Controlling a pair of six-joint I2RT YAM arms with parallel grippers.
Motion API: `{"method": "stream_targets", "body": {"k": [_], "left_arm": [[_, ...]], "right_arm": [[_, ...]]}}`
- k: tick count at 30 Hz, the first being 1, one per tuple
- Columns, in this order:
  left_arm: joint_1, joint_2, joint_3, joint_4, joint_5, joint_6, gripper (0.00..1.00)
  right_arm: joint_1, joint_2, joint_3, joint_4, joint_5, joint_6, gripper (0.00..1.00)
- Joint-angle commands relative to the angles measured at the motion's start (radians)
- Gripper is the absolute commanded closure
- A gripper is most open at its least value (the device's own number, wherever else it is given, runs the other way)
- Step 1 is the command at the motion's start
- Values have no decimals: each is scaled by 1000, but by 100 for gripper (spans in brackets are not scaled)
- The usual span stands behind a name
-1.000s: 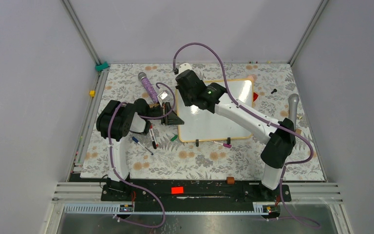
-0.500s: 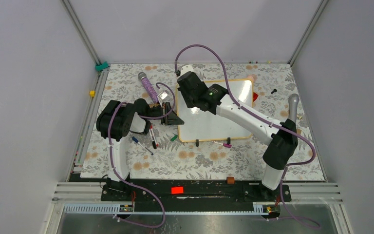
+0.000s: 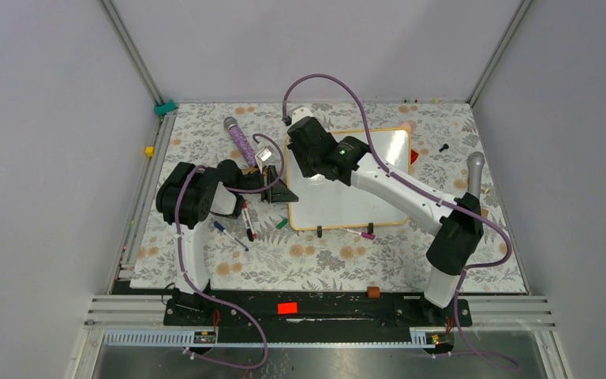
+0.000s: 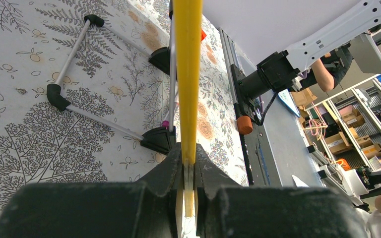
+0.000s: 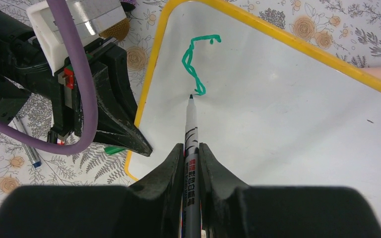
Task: Write a sentence on the whiteboard
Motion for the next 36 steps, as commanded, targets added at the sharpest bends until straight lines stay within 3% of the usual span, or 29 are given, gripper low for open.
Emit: {"method": "stream_targets", "body": {"k": [1, 17, 25, 36], "left_arm": [[1, -10, -7, 22, 124, -4, 100], [1, -5, -6, 22, 124, -4, 100], [0, -4, -4, 22, 120, -6, 100], [1, -12, -17, 22, 89, -19, 100]], "right_arm": [[1, 3, 32, 0, -34, 7, 100], [1, 25, 99, 12, -83, 8, 100], [1, -113, -14, 111, -143, -3, 100], [1, -268, -201, 205, -46, 2, 100]]}}
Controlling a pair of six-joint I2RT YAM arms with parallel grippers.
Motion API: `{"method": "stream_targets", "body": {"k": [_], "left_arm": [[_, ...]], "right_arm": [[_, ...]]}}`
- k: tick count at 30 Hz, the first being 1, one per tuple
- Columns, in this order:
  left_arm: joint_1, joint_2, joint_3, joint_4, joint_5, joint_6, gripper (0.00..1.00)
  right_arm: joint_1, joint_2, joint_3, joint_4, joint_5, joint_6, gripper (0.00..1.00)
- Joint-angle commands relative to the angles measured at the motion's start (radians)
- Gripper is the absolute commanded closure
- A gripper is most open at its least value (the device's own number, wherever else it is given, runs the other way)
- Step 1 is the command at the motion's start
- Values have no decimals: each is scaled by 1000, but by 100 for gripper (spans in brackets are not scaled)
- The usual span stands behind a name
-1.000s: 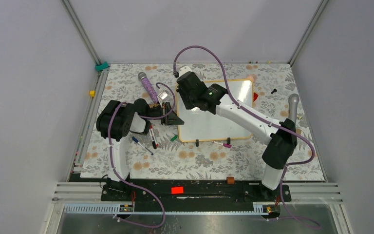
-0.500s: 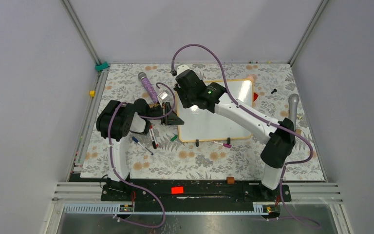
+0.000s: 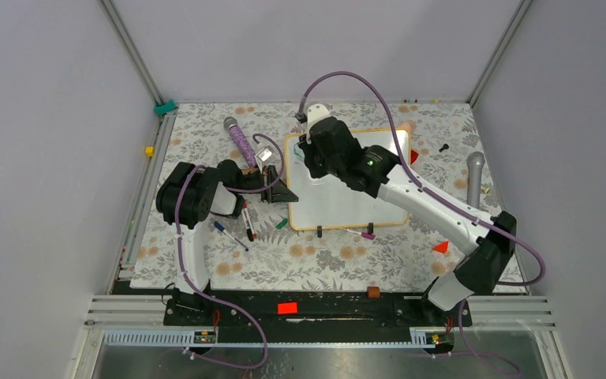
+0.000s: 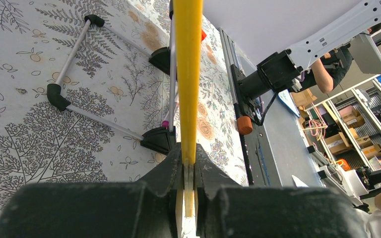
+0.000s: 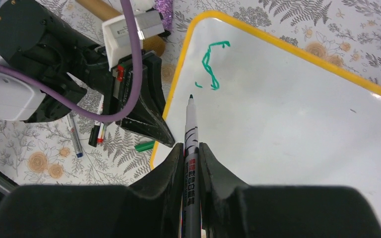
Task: Write a sentence on the whiteboard
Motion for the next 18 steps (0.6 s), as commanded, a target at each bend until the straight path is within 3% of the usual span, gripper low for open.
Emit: {"method": "stream_targets", "body": {"k": [1, 8, 18], "left_arm": [[1, -13, -17, 22, 93, -15, 100], [11, -48, -66, 22, 59, 81, 100], [44, 21, -23, 22, 74, 68, 100]], "right_arm": [[0, -106, -110, 113, 63, -2, 100], [1, -211, -249, 194, 92, -21, 100], [1, -251, -228, 104, 90, -27, 100]]}}
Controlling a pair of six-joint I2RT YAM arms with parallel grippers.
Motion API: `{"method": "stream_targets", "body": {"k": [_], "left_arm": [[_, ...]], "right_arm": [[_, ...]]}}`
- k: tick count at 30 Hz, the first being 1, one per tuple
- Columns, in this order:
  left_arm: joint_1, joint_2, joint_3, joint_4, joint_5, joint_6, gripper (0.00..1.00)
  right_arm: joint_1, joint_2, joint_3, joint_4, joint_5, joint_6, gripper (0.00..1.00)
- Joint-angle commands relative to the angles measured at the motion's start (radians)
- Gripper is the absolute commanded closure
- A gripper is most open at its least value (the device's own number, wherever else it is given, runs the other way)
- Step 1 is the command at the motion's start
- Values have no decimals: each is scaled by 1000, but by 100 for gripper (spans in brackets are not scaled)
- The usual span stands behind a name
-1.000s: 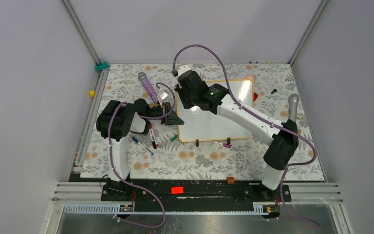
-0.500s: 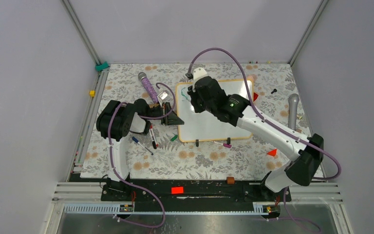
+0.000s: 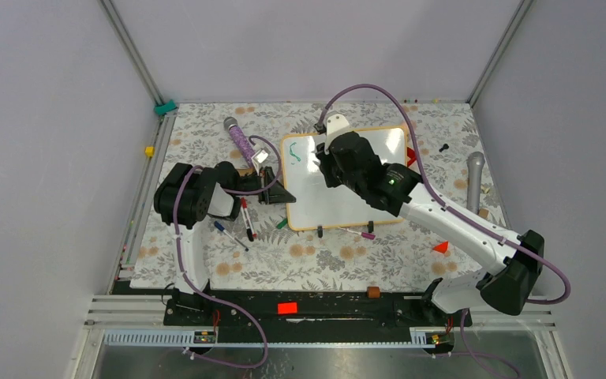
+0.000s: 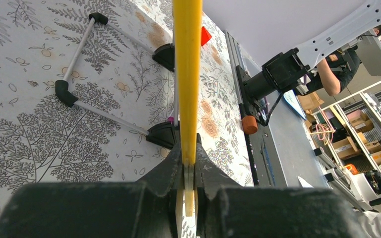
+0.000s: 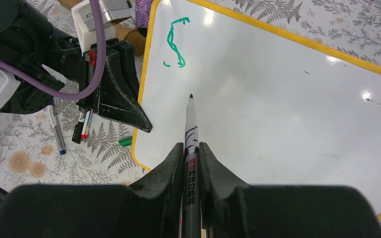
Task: Write a sentence on the whiteboard
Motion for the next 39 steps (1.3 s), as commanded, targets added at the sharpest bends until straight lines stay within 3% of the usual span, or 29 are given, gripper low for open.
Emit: {"method": "stream_targets", "body": {"k": [1, 8, 12, 24, 35, 39], "left_arm": [[21, 45, 16, 19, 82, 22, 100], [23, 36, -16, 18, 61, 64, 100], [22, 72, 3, 19, 83, 17, 100], [34, 37, -41, 18, 44, 40, 100], [37, 61, -5, 16, 55, -12, 100], [27, 18, -25, 18, 71, 50, 100]], "right_arm": [[1, -52, 33, -27, 23, -3, 100], [1, -125, -64, 27, 67, 13, 100], [1, -112, -96, 77, 69, 24, 100], [1, 31, 87, 43, 24, -37, 100], [1, 122, 164, 18, 3, -55, 100], [1, 129, 165, 10, 21, -75, 100]]}}
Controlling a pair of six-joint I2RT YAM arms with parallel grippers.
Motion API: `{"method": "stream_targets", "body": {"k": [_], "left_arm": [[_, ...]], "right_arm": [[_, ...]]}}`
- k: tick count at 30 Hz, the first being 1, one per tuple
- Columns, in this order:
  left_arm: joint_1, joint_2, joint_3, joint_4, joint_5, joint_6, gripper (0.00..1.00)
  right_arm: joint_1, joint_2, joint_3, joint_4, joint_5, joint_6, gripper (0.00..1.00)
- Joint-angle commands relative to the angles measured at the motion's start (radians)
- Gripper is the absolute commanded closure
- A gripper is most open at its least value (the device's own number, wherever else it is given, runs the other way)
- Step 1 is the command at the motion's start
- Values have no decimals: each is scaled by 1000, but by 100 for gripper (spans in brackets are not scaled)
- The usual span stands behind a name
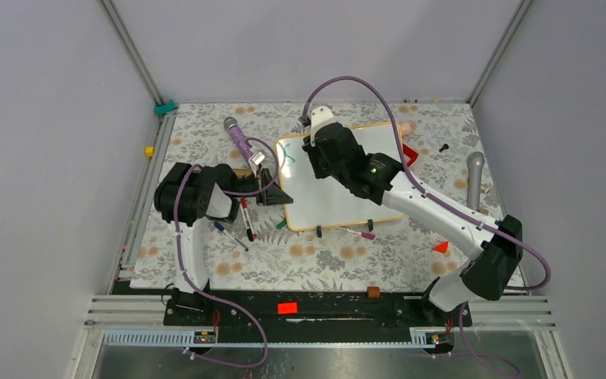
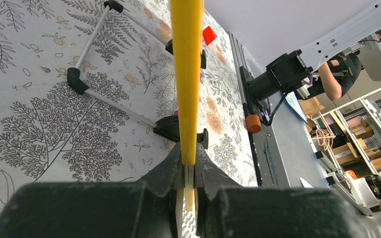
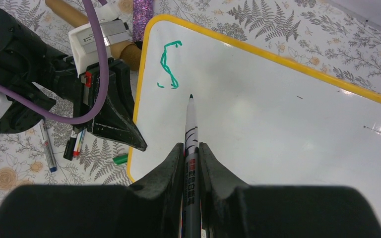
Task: Write a sentence on the whiteboard
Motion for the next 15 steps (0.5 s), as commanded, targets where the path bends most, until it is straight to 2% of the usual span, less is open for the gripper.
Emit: {"method": "stream_targets", "body": {"k": [1, 9, 15], "left_arm": [[-2, -33, -19, -8, 74, 68, 100], [-2, -70, -16, -9, 104, 57, 100], [-5, -53, -5, -10, 100, 30, 100]], "right_arm": [[1, -1, 49, -1, 7, -32, 100], [2, 49, 97, -54, -119, 4, 100], [9, 103, 147, -108, -128, 29, 100]]}}
